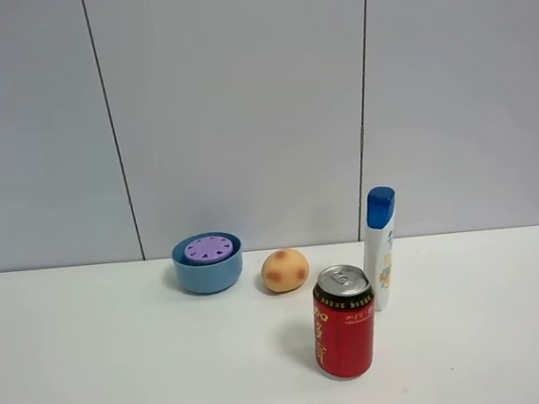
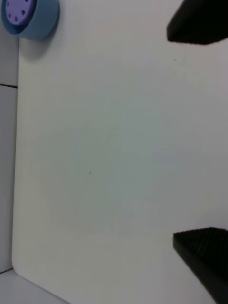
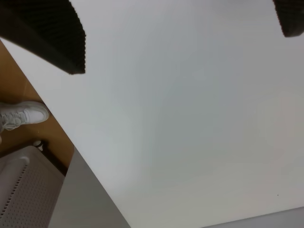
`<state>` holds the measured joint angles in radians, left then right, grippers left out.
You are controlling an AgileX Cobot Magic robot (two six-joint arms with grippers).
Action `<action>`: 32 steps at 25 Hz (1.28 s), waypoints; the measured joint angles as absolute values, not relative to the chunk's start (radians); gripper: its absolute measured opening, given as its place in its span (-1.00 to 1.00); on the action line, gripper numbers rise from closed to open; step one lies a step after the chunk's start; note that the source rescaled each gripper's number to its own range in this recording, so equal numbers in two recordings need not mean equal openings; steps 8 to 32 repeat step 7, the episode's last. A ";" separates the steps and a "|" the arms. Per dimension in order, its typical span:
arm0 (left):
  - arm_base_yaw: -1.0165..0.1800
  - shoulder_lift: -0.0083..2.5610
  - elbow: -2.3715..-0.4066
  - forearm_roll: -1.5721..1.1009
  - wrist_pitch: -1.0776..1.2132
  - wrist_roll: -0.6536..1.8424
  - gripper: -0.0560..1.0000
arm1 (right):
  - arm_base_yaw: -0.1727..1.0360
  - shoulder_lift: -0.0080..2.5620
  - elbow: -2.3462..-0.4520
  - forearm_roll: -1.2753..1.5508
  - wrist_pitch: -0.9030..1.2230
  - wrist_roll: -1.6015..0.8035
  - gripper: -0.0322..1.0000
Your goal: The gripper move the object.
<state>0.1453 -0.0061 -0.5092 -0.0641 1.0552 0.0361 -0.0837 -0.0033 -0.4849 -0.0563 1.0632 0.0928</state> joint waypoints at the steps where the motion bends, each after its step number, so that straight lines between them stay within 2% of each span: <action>1: 0.145 -0.006 -0.509 -0.064 1.055 0.036 -0.50 | -0.084 -0.003 -0.485 -0.056 1.063 0.093 1.00; 32: 0.145 -0.006 -0.509 -0.064 1.055 0.035 -0.50 | -0.084 -0.003 -0.485 -0.056 1.063 0.093 1.00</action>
